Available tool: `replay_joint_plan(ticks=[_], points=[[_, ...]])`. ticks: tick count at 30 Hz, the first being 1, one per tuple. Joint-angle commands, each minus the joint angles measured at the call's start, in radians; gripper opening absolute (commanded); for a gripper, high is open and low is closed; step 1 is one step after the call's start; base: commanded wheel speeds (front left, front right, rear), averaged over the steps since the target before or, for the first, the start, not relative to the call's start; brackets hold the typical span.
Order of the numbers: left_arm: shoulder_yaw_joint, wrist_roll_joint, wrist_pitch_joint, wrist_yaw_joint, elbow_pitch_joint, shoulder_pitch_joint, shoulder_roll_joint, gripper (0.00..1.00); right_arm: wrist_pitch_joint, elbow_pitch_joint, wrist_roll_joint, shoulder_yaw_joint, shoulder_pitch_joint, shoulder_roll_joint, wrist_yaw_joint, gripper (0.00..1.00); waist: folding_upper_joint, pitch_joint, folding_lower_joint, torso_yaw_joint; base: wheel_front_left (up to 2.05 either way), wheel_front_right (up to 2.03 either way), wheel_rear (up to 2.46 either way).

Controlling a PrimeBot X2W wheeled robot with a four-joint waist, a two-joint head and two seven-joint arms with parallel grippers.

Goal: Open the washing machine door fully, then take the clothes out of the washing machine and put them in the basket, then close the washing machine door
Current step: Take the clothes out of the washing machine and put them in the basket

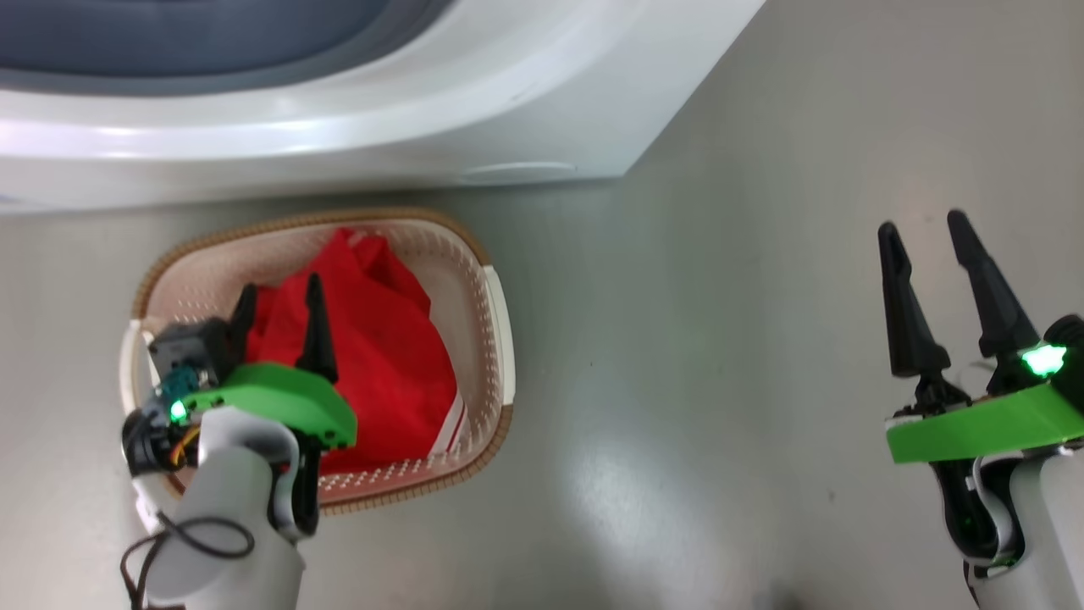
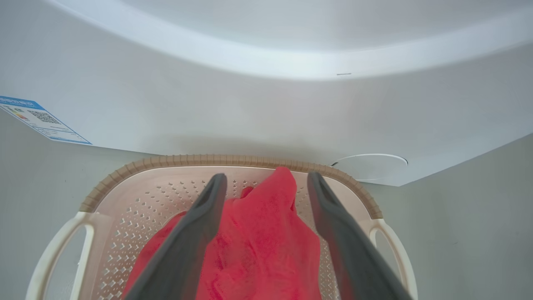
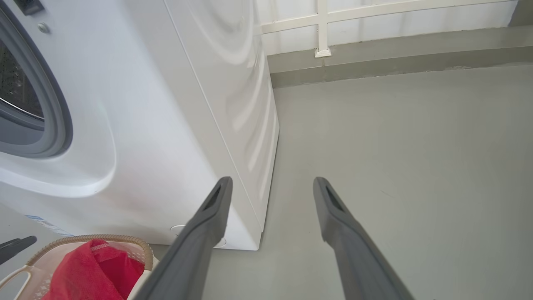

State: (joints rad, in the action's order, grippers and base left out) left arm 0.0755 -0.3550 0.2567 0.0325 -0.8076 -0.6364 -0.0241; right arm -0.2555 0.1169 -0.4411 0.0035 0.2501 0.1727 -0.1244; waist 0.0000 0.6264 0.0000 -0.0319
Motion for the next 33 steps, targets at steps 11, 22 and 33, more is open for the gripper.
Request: replay_joint_plan(ticks=[11, 22, 33], points=[[-0.086, 0.09, 0.005, -0.058, 0.21, 0.178, -0.026, 1.0, -0.006, 0.012, 0.003, 0.034, -0.096, 0.009, -0.006, 1.0, 0.0, -0.211, 0.0, 0.012, 0.0, 0.0, 0.0], [-0.112, 0.154, 0.005, -0.096, 0.396, 0.316, -0.026, 1.0, -0.006, 0.035, 0.009, 0.041, -0.178, 0.021, -0.006, 1.0, 0.0, -0.368, 0.0, 0.016, 0.0, 0.0, 0.0], [-0.133, 0.181, 0.005, -0.121, 0.574, 0.477, -0.026, 1.0, -0.006, 0.032, 0.015, 0.009, -0.27, 0.012, -0.006, 1.0, 0.0, -0.481, 0.0, 0.017, 0.0, 0.0, 0.0]])
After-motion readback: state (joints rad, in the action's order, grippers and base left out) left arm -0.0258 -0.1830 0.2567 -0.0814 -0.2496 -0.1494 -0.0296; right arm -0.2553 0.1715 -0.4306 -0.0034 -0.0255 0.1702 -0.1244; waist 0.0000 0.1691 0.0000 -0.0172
